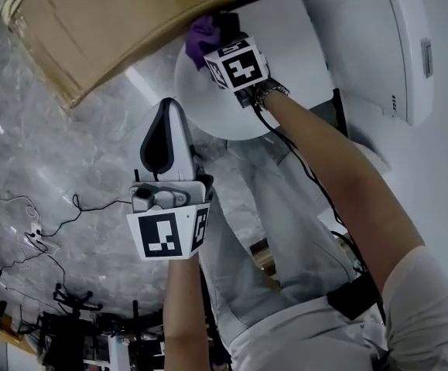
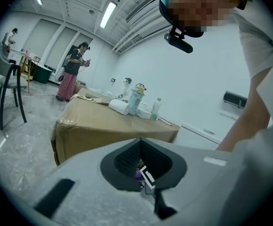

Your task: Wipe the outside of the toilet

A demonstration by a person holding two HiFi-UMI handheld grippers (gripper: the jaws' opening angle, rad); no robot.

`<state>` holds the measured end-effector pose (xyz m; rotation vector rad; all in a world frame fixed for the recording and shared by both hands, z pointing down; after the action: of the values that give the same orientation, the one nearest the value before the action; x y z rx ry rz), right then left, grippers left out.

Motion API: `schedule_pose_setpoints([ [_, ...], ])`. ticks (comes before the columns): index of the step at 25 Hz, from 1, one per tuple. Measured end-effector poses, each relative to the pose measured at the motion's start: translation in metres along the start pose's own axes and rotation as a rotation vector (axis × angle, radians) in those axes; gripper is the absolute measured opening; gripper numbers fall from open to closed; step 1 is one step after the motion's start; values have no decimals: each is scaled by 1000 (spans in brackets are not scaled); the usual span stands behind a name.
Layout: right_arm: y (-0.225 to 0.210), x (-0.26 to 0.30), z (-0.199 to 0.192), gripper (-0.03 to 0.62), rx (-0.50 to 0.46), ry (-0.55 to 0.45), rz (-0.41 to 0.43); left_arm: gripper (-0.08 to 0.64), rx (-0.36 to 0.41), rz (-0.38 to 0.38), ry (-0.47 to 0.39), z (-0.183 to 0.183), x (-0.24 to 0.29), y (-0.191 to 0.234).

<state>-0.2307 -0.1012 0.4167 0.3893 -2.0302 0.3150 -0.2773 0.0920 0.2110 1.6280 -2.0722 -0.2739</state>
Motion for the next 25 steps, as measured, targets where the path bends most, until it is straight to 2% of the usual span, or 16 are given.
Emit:
schedule_pose_setpoints([
  [5, 54, 4, -4, 130, -24, 6, 11, 6, -7, -26, 2, 4, -24, 18],
  [10, 80, 4, -10, 131, -40, 11, 20, 6, 0, -40, 5, 4, -39, 26],
  [13, 97, 3, -11, 132, -104, 43, 55, 6, 0, -31, 2, 6, -43, 31],
  [16, 110, 0, -15, 133, -162, 87, 146, 6, 10, -37, 7, 7, -40, 26],
  [18, 107, -12, -19, 133, -145, 62, 195, 6, 22, -49, 15, 6, -38, 15],
  [20, 94, -26, -19, 133, -123, -3, 191, 6, 36, -58, 22, 6, -33, 5],
  [22, 71, -35, -16, 135, -106, -57, 157, 6, 38, -55, 22, 5, -25, -2],
  [25, 18, -47, -14, 137, -92, -100, 61, 6, 26, -42, 8, 3, -6, -13],
])
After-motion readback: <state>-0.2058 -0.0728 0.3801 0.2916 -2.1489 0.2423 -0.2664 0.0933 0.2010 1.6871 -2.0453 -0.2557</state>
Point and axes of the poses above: the fingertips, and each gripper's own axes: x forward along the fingers, y to its left, z out of its top, the point moved 8 cm from there along -x, backward along the fingers, and after that the axes turned 6 degrees about -z, right-handed, at the moved point
